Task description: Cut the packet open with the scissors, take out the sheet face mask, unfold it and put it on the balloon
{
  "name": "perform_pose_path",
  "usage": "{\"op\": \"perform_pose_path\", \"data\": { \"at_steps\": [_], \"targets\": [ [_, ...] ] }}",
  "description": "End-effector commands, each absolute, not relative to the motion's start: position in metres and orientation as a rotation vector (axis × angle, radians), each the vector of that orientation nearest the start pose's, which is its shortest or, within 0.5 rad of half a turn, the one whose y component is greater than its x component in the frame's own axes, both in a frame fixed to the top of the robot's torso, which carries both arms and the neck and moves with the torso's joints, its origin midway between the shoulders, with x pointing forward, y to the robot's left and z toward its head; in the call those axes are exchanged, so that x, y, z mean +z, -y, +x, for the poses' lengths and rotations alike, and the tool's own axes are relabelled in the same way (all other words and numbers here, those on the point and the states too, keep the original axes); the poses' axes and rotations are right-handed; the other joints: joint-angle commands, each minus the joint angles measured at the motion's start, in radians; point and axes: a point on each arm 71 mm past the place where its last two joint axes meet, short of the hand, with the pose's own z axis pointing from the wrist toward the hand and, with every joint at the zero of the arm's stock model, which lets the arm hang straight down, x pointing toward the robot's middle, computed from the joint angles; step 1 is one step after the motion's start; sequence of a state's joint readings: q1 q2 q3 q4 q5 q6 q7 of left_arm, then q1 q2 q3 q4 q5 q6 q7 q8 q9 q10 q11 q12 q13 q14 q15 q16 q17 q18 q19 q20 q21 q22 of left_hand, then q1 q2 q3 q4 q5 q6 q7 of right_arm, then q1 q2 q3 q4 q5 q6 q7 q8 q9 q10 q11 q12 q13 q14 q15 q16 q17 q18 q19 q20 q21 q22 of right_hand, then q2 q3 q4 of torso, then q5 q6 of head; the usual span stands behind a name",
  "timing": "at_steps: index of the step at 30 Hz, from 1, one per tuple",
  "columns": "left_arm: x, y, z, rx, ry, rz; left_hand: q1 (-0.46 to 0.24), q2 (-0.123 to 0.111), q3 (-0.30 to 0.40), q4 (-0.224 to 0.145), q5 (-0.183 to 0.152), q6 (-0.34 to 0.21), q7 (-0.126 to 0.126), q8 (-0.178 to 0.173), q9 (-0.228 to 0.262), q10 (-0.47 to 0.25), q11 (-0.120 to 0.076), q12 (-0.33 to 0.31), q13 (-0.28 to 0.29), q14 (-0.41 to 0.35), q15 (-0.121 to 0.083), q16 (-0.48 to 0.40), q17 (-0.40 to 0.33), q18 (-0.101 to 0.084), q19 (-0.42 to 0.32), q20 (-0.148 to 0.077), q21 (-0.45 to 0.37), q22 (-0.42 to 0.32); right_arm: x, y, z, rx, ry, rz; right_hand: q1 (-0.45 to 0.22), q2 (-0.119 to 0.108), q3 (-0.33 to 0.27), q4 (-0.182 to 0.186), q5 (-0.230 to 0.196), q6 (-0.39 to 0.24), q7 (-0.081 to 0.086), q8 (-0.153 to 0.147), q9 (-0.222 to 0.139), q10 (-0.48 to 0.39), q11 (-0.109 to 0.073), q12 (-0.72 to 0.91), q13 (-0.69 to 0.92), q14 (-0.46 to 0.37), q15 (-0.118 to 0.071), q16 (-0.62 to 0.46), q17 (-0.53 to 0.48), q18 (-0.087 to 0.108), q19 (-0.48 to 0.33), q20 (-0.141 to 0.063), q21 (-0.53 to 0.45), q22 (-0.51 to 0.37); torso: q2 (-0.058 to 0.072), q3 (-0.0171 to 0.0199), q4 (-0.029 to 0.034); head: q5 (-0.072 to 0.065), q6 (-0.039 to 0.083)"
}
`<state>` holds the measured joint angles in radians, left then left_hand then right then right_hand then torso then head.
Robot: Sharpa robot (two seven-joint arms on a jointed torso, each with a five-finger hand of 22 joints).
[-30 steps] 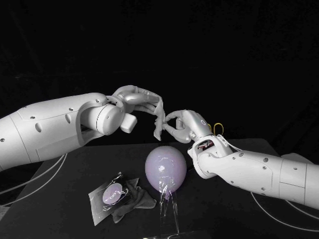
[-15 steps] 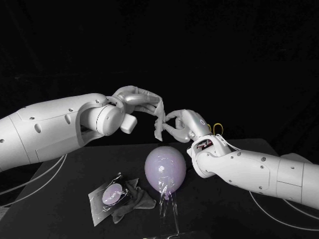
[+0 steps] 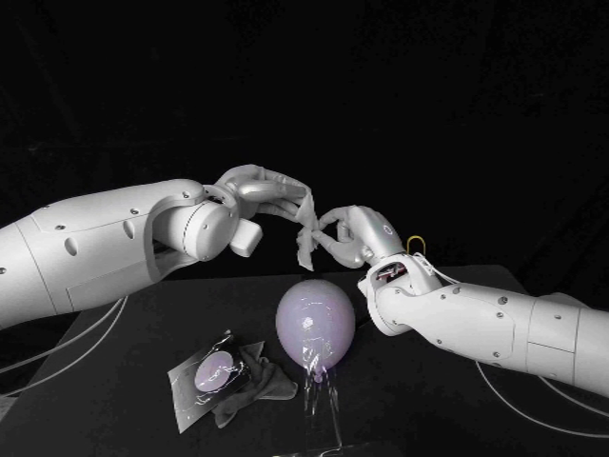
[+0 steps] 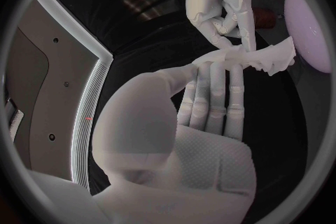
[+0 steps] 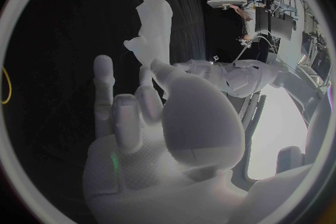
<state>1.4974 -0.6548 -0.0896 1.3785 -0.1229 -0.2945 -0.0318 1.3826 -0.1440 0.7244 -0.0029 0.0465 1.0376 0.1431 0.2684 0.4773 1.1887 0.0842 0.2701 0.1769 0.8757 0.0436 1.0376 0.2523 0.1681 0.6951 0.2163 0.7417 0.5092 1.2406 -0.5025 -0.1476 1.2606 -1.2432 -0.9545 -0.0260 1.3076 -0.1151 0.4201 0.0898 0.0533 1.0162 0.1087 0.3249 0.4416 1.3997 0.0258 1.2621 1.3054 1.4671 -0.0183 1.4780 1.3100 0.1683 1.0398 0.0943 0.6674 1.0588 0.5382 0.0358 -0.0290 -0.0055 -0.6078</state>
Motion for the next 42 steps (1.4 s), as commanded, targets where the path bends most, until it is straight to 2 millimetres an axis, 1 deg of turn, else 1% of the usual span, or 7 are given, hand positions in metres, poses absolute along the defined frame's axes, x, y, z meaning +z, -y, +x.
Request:
{"op": "perform_pose_path", "data": {
  "at_steps": [1, 9, 15, 16, 17, 26, 42],
  "targets": [
    [-0.073, -0.149, 0.544, -1.366, -1.693, -0.92, -0.006, 0.006, 0.006, -0.001, 0.004, 0.005, 0.0, 0.005, 0.174, 0.003, 0.0, 0.004, 0.001, 0.006, -0.003, -0.005, 0.001, 0.01, -0.008, 0.0, 0.009, 0.003, -0.168, 0.118, 0.517, 0.781, -1.074, 0.147, 0.001, 0.01, 0.008, -0.002, -0.004, -0.001, -0.01, 0.009, 0.003, 0.012, -0.001, 0.007, 0.011, 0.014, -0.01, 0.006, 0.041, 0.009, 0.002, -0.005, 0.004, 0.002, 0.0, 0.0, -0.0005, -0.001, 0.0],
    [-0.073, -0.147, 0.542, -1.373, -1.7, -0.914, -0.006, 0.006, 0.006, -0.001, 0.004, 0.005, 0.0, 0.005, 0.174, 0.003, 0.0, 0.004, 0.001, 0.006, -0.003, -0.005, 0.001, 0.01, -0.008, 0.0, 0.009, 0.003, -0.166, 0.118, 0.518, 0.783, -1.066, 0.143, 0.008, 0.019, 0.017, -0.005, -0.004, -0.008, -0.011, 0.019, 0.008, 0.011, -0.003, 0.008, 0.012, 0.014, -0.012, 0.006, 0.039, 0.01, 0.0, -0.008, 0.004, 0.004, 0.0, -0.0001, 0.001, -0.002, 0.0],
    [-0.073, -0.15, 0.545, -1.364, -1.69, -0.921, -0.006, 0.006, 0.006, -0.001, 0.004, 0.005, 0.0, 0.005, 0.174, 0.003, 0.0, 0.004, 0.001, 0.006, -0.003, -0.005, 0.001, 0.01, -0.008, 0.0, 0.009, 0.003, -0.163, 0.119, 0.516, 0.8, -1.05, 0.121, 0.034, 0.082, 0.077, -0.009, -0.005, -0.026, -0.014, 0.039, 0.022, 0.019, -0.006, 0.02, 0.022, 0.021, -0.017, 0.015, 0.057, 0.006, 0.01, -0.013, 0.026, 0.022, 0.0, -0.0003, -0.001, -0.002, 0.0],
    [-0.073, -0.151, 0.545, -1.362, -1.688, -0.923, -0.006, 0.006, 0.006, -0.001, 0.004, 0.005, 0.0, 0.005, 0.174, 0.003, 0.0, 0.004, 0.001, 0.006, -0.003, -0.005, 0.001, 0.01, -0.008, 0.0, 0.009, 0.003, -0.163, 0.12, 0.515, 0.804, -1.047, 0.117, 0.047, 0.104, 0.112, -0.016, -0.005, -0.026, -0.013, 0.051, 0.03, 0.031, -0.006, 0.039, 0.037, 0.03, -0.018, 0.023, 0.075, 0.002, 0.025, -0.015, 0.053, 0.039, 0.0, 0.0, -0.0009, -0.003, 0.001],
    [-0.073, -0.152, 0.546, -1.36, -1.685, -0.925, -0.006, 0.006, 0.006, -0.001, 0.004, 0.005, 0.0, 0.005, 0.174, 0.003, 0.0, 0.004, 0.001, 0.006, -0.003, -0.005, 0.001, 0.01, -0.008, 0.0, 0.009, 0.003, -0.162, 0.12, 0.515, 0.806, -1.045, 0.113, 0.049, 0.106, 0.134, -0.024, -0.005, -0.023, -0.014, 0.065, 0.038, 0.041, -0.007, 0.054, 0.05, 0.038, -0.019, 0.03, 0.091, -0.001, 0.036, -0.016, 0.073, 0.052, -0.001, 0.0, -0.0005, -0.003, 0.002],
    [-0.073, -0.16, 0.551, -1.338, -1.664, -0.942, -0.007, 0.006, 0.007, -0.001, 0.004, 0.005, 0.0, 0.005, 0.174, 0.003, 0.0, 0.004, 0.001, 0.006, -0.003, -0.006, 0.001, 0.01, -0.009, 0.0, 0.011, 0.005, -0.156, 0.128, 0.51, 0.822, -1.027, 0.093, 0.01, 0.091, 0.226, -0.054, -0.005, -0.036, -0.017, 0.119, 0.069, 0.054, -0.01, 0.068, 0.062, 0.052, -0.021, 0.046, 0.124, -0.007, 0.047, -0.019, 0.122, 0.096, -0.001, 0.0004, -0.0012, -0.006, 0.003],
    [-0.081, -0.166, 0.556, -1.295, -1.665, -0.927, -0.01, 0.004, 0.013, -0.005, 0.004, 0.004, 0.001, 0.002, 0.175, 0.001, 0.0, 0.003, 0.002, 0.002, -0.002, -0.01, 0.001, 0.008, -0.017, 0.001, 0.017, 0.01, -0.116, 0.147, 0.514, 0.794, -1.036, 0.077, -0.012, 0.072, 0.241, -0.068, -0.005, -0.035, -0.021, 0.138, 0.078, 0.078, -0.014, 0.109, 0.097, 0.072, -0.023, 0.065, 0.176, -0.017, 0.077, -0.02, 0.18, 0.133, -0.001, 0.0001, -0.0001, -0.016, 0.009]
  ]
}}
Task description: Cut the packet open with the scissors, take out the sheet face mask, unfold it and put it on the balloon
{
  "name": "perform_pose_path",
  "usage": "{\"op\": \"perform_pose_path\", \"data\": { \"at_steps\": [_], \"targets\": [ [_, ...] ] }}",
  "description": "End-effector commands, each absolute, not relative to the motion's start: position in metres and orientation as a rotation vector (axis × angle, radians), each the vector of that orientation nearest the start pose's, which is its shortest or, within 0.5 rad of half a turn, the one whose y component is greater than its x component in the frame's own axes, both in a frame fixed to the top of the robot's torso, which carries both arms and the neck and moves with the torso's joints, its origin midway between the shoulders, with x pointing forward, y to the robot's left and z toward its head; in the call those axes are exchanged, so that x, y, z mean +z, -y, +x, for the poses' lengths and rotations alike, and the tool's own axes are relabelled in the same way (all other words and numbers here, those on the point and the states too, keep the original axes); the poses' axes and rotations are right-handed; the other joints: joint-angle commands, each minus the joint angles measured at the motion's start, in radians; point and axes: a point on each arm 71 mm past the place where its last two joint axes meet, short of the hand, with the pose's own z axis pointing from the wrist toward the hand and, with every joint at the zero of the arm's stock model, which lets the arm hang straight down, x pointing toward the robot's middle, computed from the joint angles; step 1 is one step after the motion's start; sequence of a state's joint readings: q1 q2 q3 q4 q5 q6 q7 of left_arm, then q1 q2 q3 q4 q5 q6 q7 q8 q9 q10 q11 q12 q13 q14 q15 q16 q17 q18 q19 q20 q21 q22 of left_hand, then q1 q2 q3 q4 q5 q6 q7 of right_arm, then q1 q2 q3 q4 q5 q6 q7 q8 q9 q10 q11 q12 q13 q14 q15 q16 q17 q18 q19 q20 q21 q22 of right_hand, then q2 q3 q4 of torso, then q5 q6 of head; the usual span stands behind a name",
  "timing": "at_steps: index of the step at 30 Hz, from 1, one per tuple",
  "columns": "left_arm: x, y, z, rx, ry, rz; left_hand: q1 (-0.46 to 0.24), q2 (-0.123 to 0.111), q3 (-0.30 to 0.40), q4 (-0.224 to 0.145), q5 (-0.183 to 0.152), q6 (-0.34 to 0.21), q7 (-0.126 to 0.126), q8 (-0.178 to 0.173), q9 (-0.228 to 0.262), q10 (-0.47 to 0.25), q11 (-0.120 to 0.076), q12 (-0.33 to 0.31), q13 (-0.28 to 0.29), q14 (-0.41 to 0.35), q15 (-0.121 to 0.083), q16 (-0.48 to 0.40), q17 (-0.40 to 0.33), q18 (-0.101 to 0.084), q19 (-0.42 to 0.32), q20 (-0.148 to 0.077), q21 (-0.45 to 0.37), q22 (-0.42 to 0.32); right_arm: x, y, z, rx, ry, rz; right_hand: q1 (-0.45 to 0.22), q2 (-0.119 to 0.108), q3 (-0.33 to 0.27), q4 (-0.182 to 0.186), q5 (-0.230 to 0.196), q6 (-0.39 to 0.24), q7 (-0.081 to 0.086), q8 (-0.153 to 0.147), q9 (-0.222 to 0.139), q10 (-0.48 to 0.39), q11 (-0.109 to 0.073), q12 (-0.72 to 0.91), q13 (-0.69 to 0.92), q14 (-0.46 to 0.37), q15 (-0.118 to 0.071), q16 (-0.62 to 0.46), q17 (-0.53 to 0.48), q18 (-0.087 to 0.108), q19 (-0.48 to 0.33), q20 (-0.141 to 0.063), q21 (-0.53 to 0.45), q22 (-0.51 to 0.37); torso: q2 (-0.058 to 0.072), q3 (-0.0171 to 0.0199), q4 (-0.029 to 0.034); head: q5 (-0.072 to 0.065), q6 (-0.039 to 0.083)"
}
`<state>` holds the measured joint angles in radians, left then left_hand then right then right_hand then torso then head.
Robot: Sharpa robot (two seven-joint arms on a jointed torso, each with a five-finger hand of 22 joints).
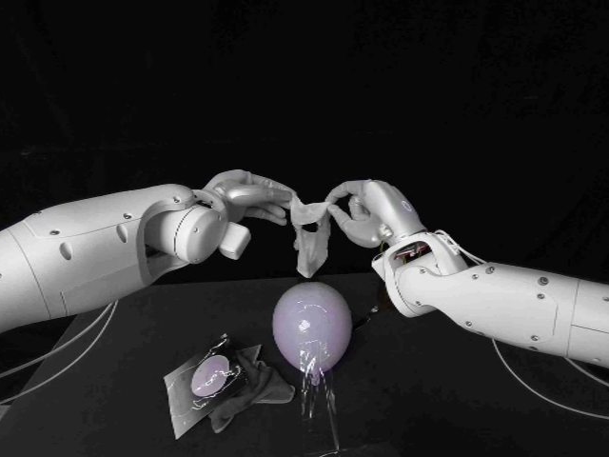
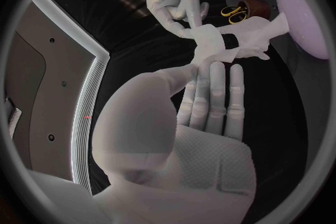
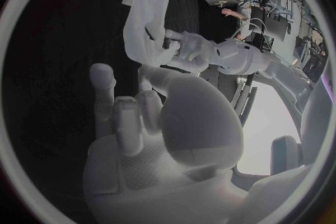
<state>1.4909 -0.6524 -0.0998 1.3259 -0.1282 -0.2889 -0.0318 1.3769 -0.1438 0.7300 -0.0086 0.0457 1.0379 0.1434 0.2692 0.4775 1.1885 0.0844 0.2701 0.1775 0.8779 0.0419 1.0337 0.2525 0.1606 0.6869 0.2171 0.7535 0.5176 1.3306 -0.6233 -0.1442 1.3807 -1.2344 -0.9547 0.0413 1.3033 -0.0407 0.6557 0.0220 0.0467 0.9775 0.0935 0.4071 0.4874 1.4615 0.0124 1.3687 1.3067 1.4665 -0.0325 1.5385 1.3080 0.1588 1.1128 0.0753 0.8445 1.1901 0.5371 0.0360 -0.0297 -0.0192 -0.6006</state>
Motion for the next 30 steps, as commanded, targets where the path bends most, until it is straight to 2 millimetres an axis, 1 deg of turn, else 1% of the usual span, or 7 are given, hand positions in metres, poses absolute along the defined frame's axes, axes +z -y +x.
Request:
{"op": "perform_pose_path", "data": {
  "at_steps": [1, 16, 20, 22, 23, 24, 30],
  "targets": [
    [-0.082, -0.166, 0.556, -1.292, -1.664, -0.924, -0.005, 0.004, 0.007, 0.0, 0.005, 0.004, 0.0, 0.001, 0.174, 0.001, 0.0, 0.003, 0.001, -0.001, 0.0, -0.006, 0.001, 0.016, -0.01, 0.0, 0.006, 0.002, -0.113, 0.148, 0.516, 0.788, -1.054, 0.071, -0.01, -0.005, 0.005, -0.001, 0.002, 0.005, -0.007, 0.057, 0.033, 0.018, -0.001, 0.005, 0.098, 0.074, -0.009, 0.005, 0.181, -0.009, 0.007, -0.001, 0.008, 0.005, 0.0, -0.0004, 0.0011, -0.002, 0.002],
    [-0.084, -0.169, 0.558, -1.29, -1.627, -0.92, -0.027, 0.001, 0.006, 0.0, 0.005, 0.007, -0.01, -0.001, 0.178, 0.0, -0.007, 0.043, 0.024, -0.053, 0.008, -0.032, -0.002, 0.008, -0.04, 0.013, 0.016, 0.014, -0.094, 0.143, 0.527, 0.697, -1.292, -0.066, -0.013, -0.01, 0.007, -0.006, 0.002, 0.004, -0.008, 0.057, 0.032, 0.017, -0.002, 0.003, 0.097, 0.075, -0.01, 0.006, 0.183, -0.008, 0.005, 0.0, 0.006, 0.005, 0.001, -0.0008, 0.0004, -0.002, 0.0],
    [-0.084, -0.17, 0.557, -1.301, -1.634, -0.902, -0.032, 0.004, -0.003, -0.003, 0.005, 0.003, -0.012, 0.002, 0.178, -0.036, -0.007, 0.106, 0.066, -0.098, 0.017, -0.047, -0.001, 0.006, -0.06, 0.022, 0.018, 0.018, -0.091, 0.143, 0.53, 0.64, -1.32, -0.108, -0.013, -0.012, 0.007, -0.007, 0.002, 0.005, -0.008, 0.057, 0.032, 0.018, -0.002, 0.005, 0.098, 0.076, -0.01, 0.007, 0.186, -0.009, 0.006, 0.0, 0.008, 0.006, 0.001, -0.0003, 0.0006, -0.002, 0.001],
    [-0.084, -0.17, 0.557, -1.303, -1.635, -0.888, -0.029, 0.015, -0.01, -0.007, 0.008, -0.005, -0.016, 0.009, 0.18, -0.115, -0.004, 0.221, 0.145, -0.142, 0.028, -0.052, 0.008, 0.008, -0.083, 0.034, 0.014, 0.019, -0.09, 0.143, 0.531, 0.615, -1.325, -0.126, -0.014, -0.013, 0.007, -0.008, 0.002, 0.005, -0.008, 0.058, 0.032, 0.019, -0.002, 0.006, 0.099, 0.077, -0.01, 0.008, 0.189, -0.01, 0.009, 0.0, 0.014, 0.01, 0.001, -0.0003, 0.001, -0.003, 0.001],
    [-0.084, -0.17, 0.557, -1.303, -1.634, -0.88, -0.037, 0.013, -0.014, -0.002, 0.007, -0.005, -0.012, 0.011, 0.18, -0.125, -0.004, 0.239, 0.155, -0.144, 0.03, -0.05, 0.01, 0.009, -0.084, 0.036, 0.015, 0.02, -0.089, 0.143, 0.531, 0.605, -1.326, -0.133, -0.014, -0.013, 0.007, -0.008, 0.002, 0.006, -0.008, 0.058, 0.032, 0.019, -0.002, 0.006, 0.1, 0.077, -0.01, 0.008, 0.189, -0.01, 0.01, 0.0, 0.015, 0.01, 0.001, -0.0003, 0.0009, -0.002, 0.001],
    [-0.083, -0.171, 0.557, -1.301, -1.631, -0.871, -0.037, 0.015, -0.011, 0.001, 0.005, -0.01, -0.012, 0.018, 0.181, -0.172, -0.002, 0.311, 0.198, -0.151, 0.03, -0.044, 0.018, 0.014, -0.09, 0.043, 0.019, 0.024, -0.088, 0.143, 0.531, 0.597, -1.324, -0.138, -0.014, -0.014, 0.007, -0.009, 0.002, 0.006, -0.008, 0.058, 0.032, 0.02, -0.002, 0.007, 0.1, 0.077, -0.01, 0.008, 0.19, -0.01, 0.011, 0.0, 0.016, 0.011, 0.002, -0.0006, 0.0009, -0.002, 0.001],
    [-0.08, -0.172, 0.558, -1.269, -1.602, -0.764, -0.036, 0.013, -0.01, 0.0, 0.004, -0.014, -0.01, 0.019, 0.181, -0.183, -0.002, 0.328, 0.205, -0.153, 0.03, -0.043, 0.021, 0.015, -0.092, 0.045, 0.021, 0.026, -0.082, 0.142, 0.529, 0.597, -1.296, -0.14, -0.015, -0.015, 0.008, -0.01, 0.002, 0.008, -0.009, 0.059, 0.032, 0.023, -0.003, 0.012, 0.105, 0.079, -0.011, 0.01, 0.195, -0.013, 0.017, 0.0, 0.027, 0.017, 0.001, 0.0004, 0.0007, -0.003, 0.003]
  ]
}}
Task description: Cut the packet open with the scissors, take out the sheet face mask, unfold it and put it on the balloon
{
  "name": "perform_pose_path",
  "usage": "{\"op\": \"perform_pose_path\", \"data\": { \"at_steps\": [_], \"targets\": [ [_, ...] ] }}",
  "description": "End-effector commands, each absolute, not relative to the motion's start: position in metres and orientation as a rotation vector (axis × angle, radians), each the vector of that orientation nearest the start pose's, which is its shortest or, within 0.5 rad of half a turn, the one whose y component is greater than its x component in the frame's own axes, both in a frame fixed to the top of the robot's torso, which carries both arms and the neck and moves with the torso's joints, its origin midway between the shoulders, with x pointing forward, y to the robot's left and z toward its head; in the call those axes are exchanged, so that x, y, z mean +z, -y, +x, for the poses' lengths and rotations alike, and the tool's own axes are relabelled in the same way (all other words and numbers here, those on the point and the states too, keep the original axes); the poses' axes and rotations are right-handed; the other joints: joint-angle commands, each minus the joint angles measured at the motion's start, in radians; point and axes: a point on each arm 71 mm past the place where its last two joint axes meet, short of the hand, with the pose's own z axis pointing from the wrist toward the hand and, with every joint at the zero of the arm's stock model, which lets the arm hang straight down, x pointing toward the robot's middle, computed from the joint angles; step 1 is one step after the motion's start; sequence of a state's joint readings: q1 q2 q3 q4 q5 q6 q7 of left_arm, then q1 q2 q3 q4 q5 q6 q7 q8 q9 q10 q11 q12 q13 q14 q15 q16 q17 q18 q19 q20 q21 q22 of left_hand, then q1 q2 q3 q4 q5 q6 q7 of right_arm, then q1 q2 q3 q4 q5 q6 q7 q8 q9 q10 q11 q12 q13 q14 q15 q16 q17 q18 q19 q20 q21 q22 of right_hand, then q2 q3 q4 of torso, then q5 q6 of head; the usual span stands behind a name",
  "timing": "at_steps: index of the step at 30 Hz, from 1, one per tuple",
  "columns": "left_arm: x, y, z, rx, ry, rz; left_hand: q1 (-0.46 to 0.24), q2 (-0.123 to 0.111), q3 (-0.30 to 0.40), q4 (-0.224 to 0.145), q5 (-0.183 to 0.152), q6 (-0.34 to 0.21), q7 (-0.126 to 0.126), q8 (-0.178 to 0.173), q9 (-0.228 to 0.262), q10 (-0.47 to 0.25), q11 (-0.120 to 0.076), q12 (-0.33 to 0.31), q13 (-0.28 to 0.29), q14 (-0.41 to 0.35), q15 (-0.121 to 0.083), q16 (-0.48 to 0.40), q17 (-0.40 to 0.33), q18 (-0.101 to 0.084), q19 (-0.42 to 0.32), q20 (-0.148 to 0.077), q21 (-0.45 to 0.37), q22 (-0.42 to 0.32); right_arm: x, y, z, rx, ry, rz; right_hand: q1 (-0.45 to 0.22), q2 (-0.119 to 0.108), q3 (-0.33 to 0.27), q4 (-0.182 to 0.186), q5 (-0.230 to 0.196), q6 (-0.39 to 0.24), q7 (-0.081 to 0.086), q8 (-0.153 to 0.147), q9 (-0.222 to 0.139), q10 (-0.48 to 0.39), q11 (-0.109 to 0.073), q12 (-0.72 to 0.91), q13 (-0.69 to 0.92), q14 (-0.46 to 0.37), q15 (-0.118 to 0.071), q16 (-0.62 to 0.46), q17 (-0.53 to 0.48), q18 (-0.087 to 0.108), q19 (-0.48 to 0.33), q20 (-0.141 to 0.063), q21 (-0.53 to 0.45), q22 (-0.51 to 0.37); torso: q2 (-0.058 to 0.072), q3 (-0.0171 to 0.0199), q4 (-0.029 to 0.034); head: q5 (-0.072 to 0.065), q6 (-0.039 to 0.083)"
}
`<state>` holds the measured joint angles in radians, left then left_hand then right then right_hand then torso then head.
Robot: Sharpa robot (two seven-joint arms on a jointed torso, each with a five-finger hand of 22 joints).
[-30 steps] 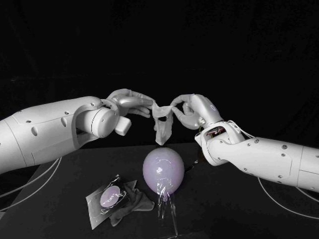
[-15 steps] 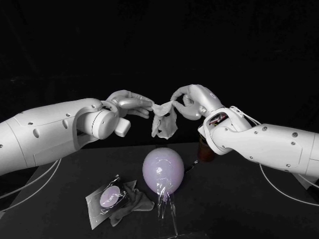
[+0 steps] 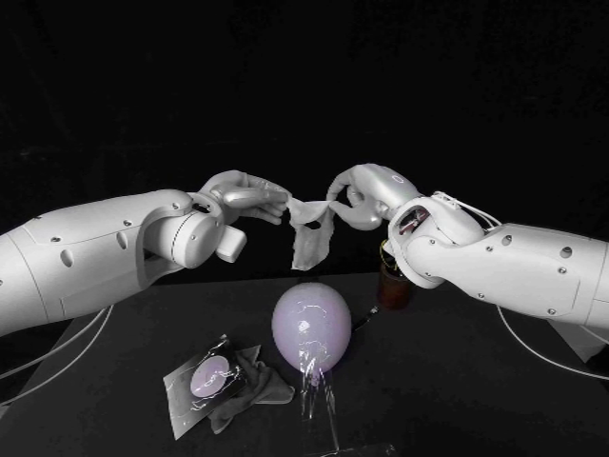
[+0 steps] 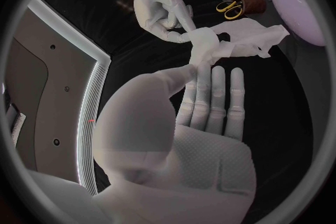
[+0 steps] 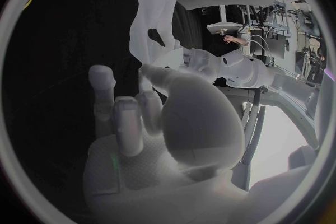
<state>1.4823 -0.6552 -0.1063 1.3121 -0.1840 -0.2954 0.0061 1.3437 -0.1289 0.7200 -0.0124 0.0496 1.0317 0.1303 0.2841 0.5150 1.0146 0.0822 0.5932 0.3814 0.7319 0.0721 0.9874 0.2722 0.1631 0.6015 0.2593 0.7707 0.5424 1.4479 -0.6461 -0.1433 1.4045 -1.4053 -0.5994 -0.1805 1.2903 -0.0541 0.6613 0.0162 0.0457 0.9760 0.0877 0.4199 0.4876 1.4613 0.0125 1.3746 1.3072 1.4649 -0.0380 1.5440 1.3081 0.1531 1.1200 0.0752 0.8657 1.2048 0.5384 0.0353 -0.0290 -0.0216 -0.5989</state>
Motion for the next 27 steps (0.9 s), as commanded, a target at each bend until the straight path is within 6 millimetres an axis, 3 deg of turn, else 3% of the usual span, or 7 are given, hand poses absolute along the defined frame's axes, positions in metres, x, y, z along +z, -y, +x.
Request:
{"op": "perform_pose_path", "data": {
  "at_steps": [1, 16, 27],
  "targets": [
    [-0.079, -0.173, 0.558, -1.26, -1.593, -0.736, -0.003, -0.003, -0.001, 0.005, 0.0, -0.012, 0.004, 0.003, 0.142, -0.013, 0.001, 0.008, 0.003, -0.007, 0.0, 0.004, 0.002, 0.012, -0.008, 0.003, 0.004, 0.001, -0.081, 0.142, 0.528, 0.601, -1.288, -0.136, -0.002, -0.002, 0.003, -0.005, 0.003, 0.011, -0.004, 0.047, 0.032, 0.024, -0.004, 0.007, 0.105, 0.081, -0.005, 0.005, 0.196, -0.007, 0.011, 0.0, 0.008, 0.004, 0.0, 0.001, 0.0004, -0.001, 0.002],
    [-0.092, -0.167, 0.558, -1.195, -1.556, -0.565, 0.039, -0.025, -0.061, -0.009, 0.0, -0.059, 0.028, -0.03, 0.111, -0.065, 0.022, 0.01, -0.02, -0.033, 0.015, 0.009, 0.011, 0.012, -0.032, 0.014, -0.012, -0.006, -0.063, 0.138, 0.521, 0.68, -1.284, -0.039, -0.005, -0.005, 0.009, -0.011, 0.003, 0.017, -0.006, 0.049, 0.031, 0.031, -0.006, 0.019, 0.115, 0.086, -0.008, 0.009, 0.208, -0.009, 0.021, 0.0, 0.021, 0.012, 0.0, -0.0002, -0.0001, -0.007, 0.006],
    [-0.104, -0.163, 0.561, -1.185, -1.547, -0.552, 0.043, -0.038, -0.087, 0.011, 0.0, -0.103, 0.041, -0.073, 0.064, -0.078, 0.036, -0.013, -0.061, -0.041, 0.025, 0.019, 0.018, 0.018, -0.022, 0.02, -0.036, -0.026, -0.062, 0.138, 0.522, 0.727, -1.382, 0.057, -0.006, -0.007, 0.014, -0.017, 0.003, 0.021, -0.008, 0.05, 0.031, 0.036, -0.008, 0.025, 0.121, 0.09, -0.01, 0.012, 0.217, -0.009, 0.025, -0.001, 0.027, 0.016, -0.001, 0.0001, 0.0004, -0.009, 0.009]
  ]
}}
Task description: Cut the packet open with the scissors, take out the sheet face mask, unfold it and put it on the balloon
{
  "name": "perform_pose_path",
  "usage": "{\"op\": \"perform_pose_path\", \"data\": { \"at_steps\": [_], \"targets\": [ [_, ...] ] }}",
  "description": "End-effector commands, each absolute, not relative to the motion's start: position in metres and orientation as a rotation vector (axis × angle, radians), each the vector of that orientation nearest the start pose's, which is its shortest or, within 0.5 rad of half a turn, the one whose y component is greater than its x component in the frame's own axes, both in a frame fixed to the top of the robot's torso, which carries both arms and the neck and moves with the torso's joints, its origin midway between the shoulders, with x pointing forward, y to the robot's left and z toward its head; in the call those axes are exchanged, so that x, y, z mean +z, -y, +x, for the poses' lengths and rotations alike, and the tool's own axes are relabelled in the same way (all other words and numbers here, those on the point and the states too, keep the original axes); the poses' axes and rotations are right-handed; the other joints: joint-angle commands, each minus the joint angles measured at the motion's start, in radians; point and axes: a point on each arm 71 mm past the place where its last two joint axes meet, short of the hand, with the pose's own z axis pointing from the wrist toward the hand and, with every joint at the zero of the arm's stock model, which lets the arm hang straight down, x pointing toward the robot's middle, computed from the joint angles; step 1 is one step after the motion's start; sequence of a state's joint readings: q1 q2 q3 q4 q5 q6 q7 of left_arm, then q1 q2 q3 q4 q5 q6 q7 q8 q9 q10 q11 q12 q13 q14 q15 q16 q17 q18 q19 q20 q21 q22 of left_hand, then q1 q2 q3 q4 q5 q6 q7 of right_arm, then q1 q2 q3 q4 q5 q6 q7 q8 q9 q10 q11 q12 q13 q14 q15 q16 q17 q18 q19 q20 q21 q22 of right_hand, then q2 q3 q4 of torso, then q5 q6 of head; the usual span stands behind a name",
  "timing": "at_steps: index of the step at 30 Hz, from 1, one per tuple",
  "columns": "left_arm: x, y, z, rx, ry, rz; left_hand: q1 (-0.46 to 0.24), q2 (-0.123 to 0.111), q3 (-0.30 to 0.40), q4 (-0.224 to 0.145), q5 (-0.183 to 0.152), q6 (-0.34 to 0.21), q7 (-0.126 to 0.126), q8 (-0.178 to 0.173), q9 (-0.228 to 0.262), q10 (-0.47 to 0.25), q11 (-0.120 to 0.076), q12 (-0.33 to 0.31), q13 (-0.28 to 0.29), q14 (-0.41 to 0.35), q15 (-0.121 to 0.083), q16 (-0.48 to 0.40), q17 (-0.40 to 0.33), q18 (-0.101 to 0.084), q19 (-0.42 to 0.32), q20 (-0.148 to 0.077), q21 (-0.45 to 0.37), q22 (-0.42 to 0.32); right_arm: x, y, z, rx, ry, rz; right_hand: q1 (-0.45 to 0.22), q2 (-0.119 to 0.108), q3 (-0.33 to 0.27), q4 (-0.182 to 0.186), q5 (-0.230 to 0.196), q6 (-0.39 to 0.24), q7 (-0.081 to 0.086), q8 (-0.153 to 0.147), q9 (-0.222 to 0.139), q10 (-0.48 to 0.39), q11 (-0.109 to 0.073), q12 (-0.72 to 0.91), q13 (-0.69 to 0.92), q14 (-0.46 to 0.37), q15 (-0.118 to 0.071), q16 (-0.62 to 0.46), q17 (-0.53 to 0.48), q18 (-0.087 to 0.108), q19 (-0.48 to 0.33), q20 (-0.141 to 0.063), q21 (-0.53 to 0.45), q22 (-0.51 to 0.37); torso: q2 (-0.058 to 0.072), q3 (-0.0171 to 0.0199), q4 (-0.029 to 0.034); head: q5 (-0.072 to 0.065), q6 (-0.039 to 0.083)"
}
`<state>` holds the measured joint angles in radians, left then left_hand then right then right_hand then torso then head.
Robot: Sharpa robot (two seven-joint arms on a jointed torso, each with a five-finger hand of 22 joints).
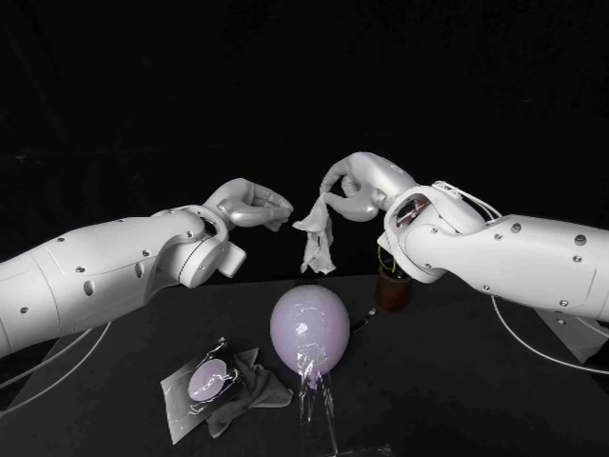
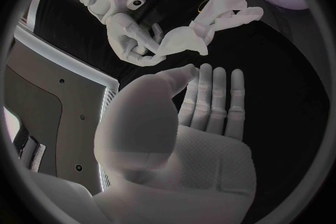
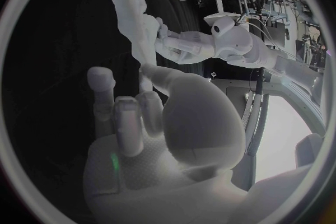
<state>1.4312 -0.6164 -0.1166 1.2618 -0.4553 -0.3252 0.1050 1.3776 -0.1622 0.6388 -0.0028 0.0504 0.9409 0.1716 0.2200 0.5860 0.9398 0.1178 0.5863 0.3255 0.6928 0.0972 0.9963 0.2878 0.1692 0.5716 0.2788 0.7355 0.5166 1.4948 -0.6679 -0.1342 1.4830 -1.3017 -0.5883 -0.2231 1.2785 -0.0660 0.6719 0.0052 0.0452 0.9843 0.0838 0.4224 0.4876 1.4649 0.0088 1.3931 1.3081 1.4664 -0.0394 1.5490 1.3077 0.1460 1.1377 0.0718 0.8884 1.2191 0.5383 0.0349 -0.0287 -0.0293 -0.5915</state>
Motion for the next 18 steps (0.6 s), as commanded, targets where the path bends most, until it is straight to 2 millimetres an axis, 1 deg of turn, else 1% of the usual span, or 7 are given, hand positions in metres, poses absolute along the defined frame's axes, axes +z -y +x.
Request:
{"op": "perform_pose_path", "data": {
  "at_steps": [1, 3, 7, 12, 15, 16, 18],
  "targets": [
    [-0.104, -0.163, 0.561, -1.185, -1.546, -0.55, 0.013, -0.005, -0.011, 0.002, 0.0, -0.014, 0.0, -0.013, -0.013, -0.002, 0.0, -0.007, -0.01, 0.004, -0.001, 0.014, 0.004, 0.014, 0.028, -0.003, 0.013, 0.006, -0.062, 0.138, 0.522, 0.73, -1.388, 0.065, 0.006, 0.005, 0.004, -0.007, 0.003, 0.013, -0.004, 0.047, 0.031, 0.032, -0.004, 0.007, 0.121, 0.088, -0.008, 0.007, 0.218, -0.002, 0.007, 0.002, 0.004, 0.002, 0.0, 0.0002, -0.0005, -0.001, 0.001],
    [-0.106, -0.163, 0.561, -1.185, -1.543, -0.546, 0.016, -0.009, -0.018, 0.007, 0.0, -0.028, 0.003, -0.026, -0.029, -0.005, 0.003, -0.014, -0.024, 0.004, 0.0, 0.014, 0.004, 0.014, 0.043, -0.01, 0.025, 0.011, -0.063, 0.139, 0.523, 0.738, -1.407, 0.093, 0.005, 0.005, 0.005, -0.007, 0.003, 0.013, -0.004, 0.048, 0.03, 0.033, -0.005, 0.008, 0.121, 0.089, -0.009, 0.007, 0.218, -0.002, 0.007, 0.002, 0.003, 0.002, 0.0, 0.0002, -0.0007, -0.001, 0.0],
    [-0.108, -0.163, 0.561, -1.184, -1.538, -0.54, 0.014, -0.015, -0.016, 0.016, -0.001, -0.051, 0.006, -0.043, -0.048, -0.031, 0.014, -0.04, -0.045, -0.005, 0.007, 0.009, 0.003, 0.01, 0.031, -0.01, 0.015, 0.006, -0.064, 0.14, 0.524, 0.742, -1.425, 0.13, 0.005, 0.005, 0.006, -0.008, 0.003, 0.014, -0.005, 0.048, 0.03, 0.033, -0.005, 0.008, 0.121, 0.089, -0.009, 0.007, 0.218, -0.002, 0.008, 0.001, 0.004, 0.003, 0.0, 0.0009, -0.0001, -0.002, 0.0],
    [-0.109, -0.165, 0.561, -1.182, -1.522, -0.513, 0.01, -0.036, -0.003, 0.031, 0.0, -0.062, 0.007, -0.053, -0.075, -0.063, 0.037, -0.095, -0.095, -0.042, 0.029, -0.019, -0.013, -0.004, -0.022, 0.007, -0.058, -0.037, -0.064, 0.143, 0.526, 0.741, -1.434, 0.179, 0.004, 0.005, 0.009, -0.011, 0.003, 0.016, -0.005, 0.048, 0.03, 0.036, -0.005, 0.012, 0.125, 0.091, -0.01, 0.009, 0.223, -0.002, 0.009, 0.001, 0.006, 0.004, 0.0, 0.0013, 0.0005, -0.001, 0.0],
    [-0.11, -0.167, 0.557, -1.191, -1.493, -0.477, 0.013, -0.043, 0.003, 0.033, 0.0, -0.061, 0.012, -0.052, -0.085, -0.062, 0.041, -0.11, -0.112, -0.047, 0.032, -0.025, -0.019, -0.008, -0.033, 0.01, -0.09, -0.058, -0.065, 0.144, 0.527, 0.741, -1.442, 0.208, 0.003, 0.005, 0.013, -0.014, 0.003, 0.018, -0.006, 0.049, 0.03, 0.038, -0.006, 0.016, 0.128, 0.092, -0.01, 0.01, 0.227, -0.002, 0.013, 0.0, 0.011, 0.007, 0.0, 0.0011, -0.0004, -0.005, 0.0],
    [-0.11, -0.168, 0.554, -1.198, -1.458, -0.448, 0.019, -0.053, 0.004, 0.028, -0.001, -0.059, 0.012, -0.05, -0.089, -0.069, 0.043, -0.12, -0.122, -0.047, 0.033, -0.027, -0.022, -0.012, -0.04, 0.011, -0.111, -0.072, -0.066, 0.145, 0.528, 0.741, -1.447, 0.225, 0.003, 0.005, 0.013, -0.014, 0.003, 0.018, -0.006, 0.049, 0.03, 0.038, -0.006, 0.016, 0.128, 0.092, -0.01, 0.01, 0.227, -0.002, 0.013, 0.0, 0.011, 0.007, 0.0, 0.0003, -0.0006, -0.005, -0.001],
    [-0.111, -0.169, 0.55, -1.204, -1.429, -0.424, 0.017, -0.059, 0.001, 0.028, -0.001, -0.056, 0.014, -0.048, -0.091, -0.073, 0.045, -0.124, -0.126, -0.046, 0.034, -0.026, -0.023, -0.013, -0.041, 0.011, -0.119, -0.077, -0.066, 0.145, 0.528, 0.74, -1.45, 0.235, 0.002, 0.005, 0.014, -0.016, 0.003, 0.019, -0.006, 0.049, 0.03, 0.039, -0.007, 0.017, 0.13, 0.092, -0.011, 0.011, 0.228, -0.003, 0.015, -0.001, 0.013, 0.009, 0.0, 0.0, -0.0006, -0.005, -0.001]
  ]
}}
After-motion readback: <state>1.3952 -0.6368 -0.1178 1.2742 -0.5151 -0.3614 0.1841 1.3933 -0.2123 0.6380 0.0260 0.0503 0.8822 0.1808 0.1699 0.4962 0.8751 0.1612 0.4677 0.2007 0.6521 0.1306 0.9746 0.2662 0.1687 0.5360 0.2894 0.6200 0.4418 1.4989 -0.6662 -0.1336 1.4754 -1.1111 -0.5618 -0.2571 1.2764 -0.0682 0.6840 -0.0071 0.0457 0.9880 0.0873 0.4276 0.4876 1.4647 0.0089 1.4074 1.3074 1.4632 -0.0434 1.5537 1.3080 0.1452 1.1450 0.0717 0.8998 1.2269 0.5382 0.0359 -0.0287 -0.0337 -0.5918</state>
